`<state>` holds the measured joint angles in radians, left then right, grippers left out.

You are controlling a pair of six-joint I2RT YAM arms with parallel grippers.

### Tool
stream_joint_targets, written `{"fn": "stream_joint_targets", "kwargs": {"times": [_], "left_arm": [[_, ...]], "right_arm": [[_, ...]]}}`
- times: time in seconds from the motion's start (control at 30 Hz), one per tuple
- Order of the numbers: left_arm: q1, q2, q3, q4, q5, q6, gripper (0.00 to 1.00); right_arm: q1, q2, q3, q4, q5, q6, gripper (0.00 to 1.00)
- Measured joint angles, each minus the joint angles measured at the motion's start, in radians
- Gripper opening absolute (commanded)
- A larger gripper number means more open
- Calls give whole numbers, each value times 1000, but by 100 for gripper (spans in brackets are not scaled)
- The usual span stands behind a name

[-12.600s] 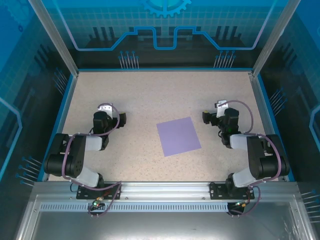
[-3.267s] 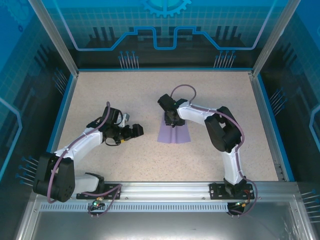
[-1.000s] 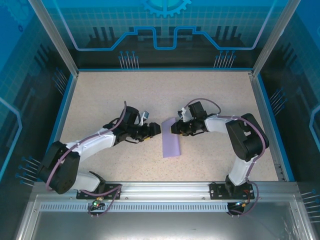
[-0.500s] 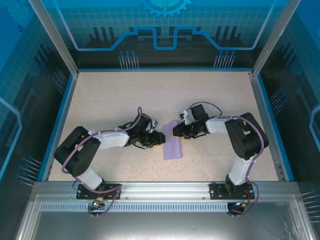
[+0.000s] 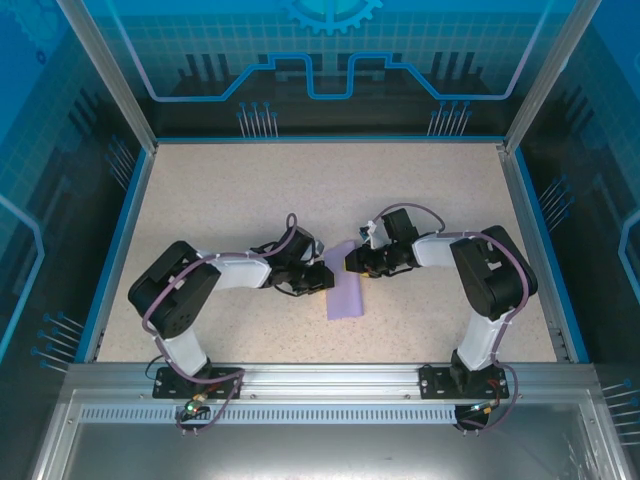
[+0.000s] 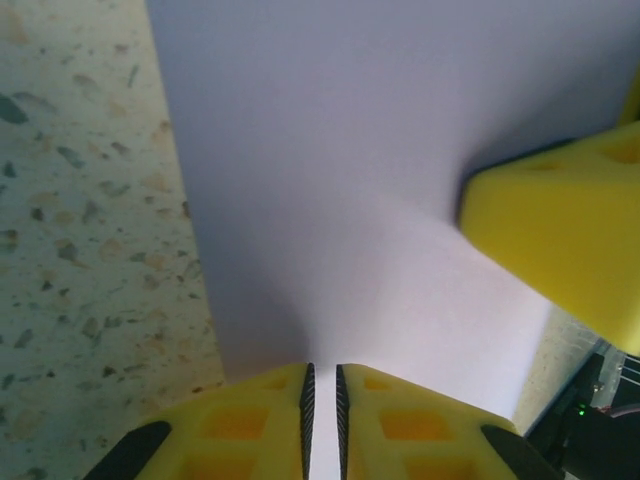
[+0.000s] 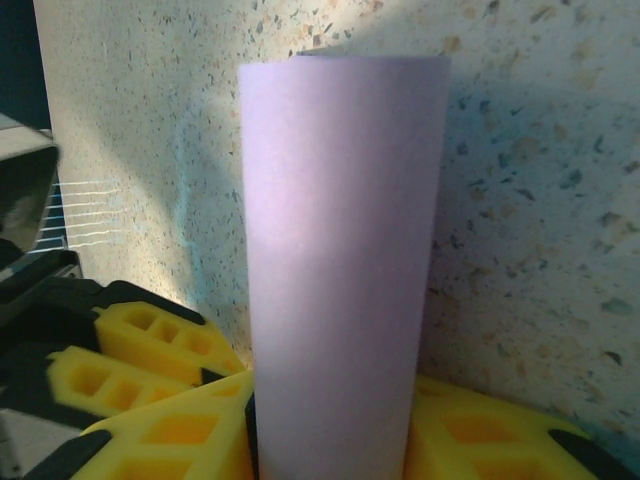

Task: Fold a paper plane with a square sheet of paper (pick it up from the middle)
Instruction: Hold the square sheet of paper at the center of the table.

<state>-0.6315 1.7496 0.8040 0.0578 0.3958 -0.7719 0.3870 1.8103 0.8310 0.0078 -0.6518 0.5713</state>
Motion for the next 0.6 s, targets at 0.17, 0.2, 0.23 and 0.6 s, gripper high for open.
{"fn": "stream_joint_targets", "kwargs": {"times": [0.17,0.2,0.23,0.6], "left_arm": [[-8,21,19,-5,-7,15,15],[-10,23,22,-7,-8,16,15],[-11,25,25,-9,-8,19,15],[-15,48,60,-27,-10,32,16]], "right_arm": [[-2,-21,0,-29,29,-6,47],[-2,-28,0,-42,40,-10,51],[-2,-39,1,-56,51,-18,53],[10,-123,69,-268,244,-103,59]]}}
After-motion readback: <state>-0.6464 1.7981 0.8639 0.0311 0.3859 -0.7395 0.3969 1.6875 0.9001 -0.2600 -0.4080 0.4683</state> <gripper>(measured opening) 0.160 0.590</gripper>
